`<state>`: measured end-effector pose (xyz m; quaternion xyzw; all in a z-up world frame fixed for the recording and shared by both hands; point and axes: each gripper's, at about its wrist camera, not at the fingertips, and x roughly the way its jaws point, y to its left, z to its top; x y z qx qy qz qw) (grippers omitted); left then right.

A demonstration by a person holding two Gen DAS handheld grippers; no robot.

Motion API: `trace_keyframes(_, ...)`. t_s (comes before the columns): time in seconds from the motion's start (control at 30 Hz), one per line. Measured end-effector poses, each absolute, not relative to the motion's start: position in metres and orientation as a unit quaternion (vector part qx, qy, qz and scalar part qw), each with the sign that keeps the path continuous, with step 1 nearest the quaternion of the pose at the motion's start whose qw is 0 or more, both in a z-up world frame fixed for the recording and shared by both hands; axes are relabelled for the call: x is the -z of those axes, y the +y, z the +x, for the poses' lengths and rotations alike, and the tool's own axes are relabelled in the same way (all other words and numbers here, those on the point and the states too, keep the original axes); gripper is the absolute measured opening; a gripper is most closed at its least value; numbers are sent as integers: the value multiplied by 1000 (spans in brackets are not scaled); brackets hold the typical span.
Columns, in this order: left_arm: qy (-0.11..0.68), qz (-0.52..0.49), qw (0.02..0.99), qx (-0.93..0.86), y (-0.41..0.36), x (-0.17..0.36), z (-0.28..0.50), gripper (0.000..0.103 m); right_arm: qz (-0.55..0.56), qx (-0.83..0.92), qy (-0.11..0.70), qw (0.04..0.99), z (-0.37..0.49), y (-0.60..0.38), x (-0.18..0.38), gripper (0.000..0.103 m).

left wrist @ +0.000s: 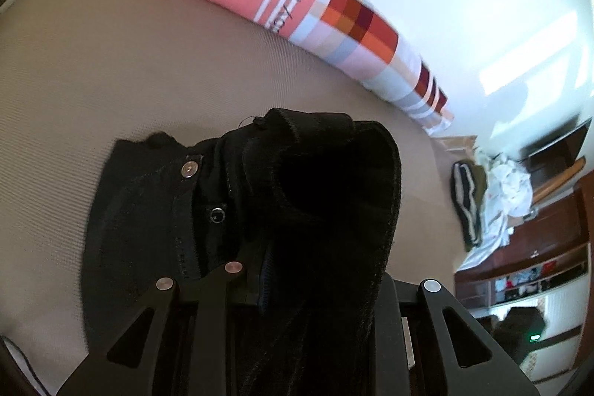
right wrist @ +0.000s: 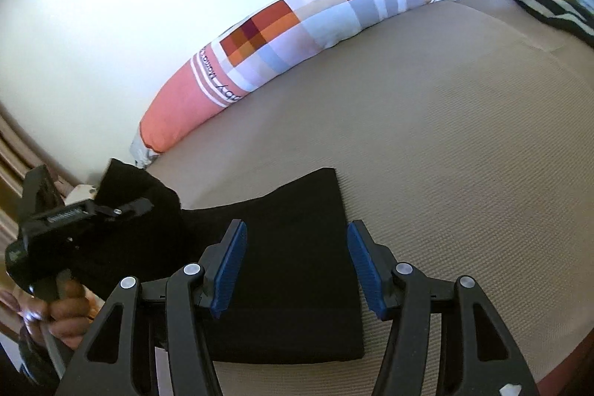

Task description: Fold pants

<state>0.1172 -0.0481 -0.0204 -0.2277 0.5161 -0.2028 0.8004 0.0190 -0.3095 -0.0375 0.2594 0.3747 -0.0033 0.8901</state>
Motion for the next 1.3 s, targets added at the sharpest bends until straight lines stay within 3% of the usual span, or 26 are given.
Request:
trace_keyframes(0.3,528,-159,810,202,-83,52,110,30,263,4,375,889,21,-314,36,55)
trace_keyframes(0.37,528,-158,807,211,-85,52,108,45,263,5,376,889,21,-315,37,55)
trace_keyframes(0.43,529,-159,804,220,-87,51,106,54,263,6,378,888,21,-315,38,55)
trace_keyframes(0.47,528,-163,800,233,-88,50,104,66,263,6,379,887,22,-315,39,55)
trace_keyframes(0.53,523,-175,794,257,-86,45,98,71,259,7,382,887,22,-314,41,55)
trace_keyframes(0.93,458,-69,871,164,-19,21,72,72,263,-75,449,851,44,-290,67,55)
trace_keyframes(1.3,488,-125,859,92,58,58,74,72,273,-181,510,796,96,-292,104,55)
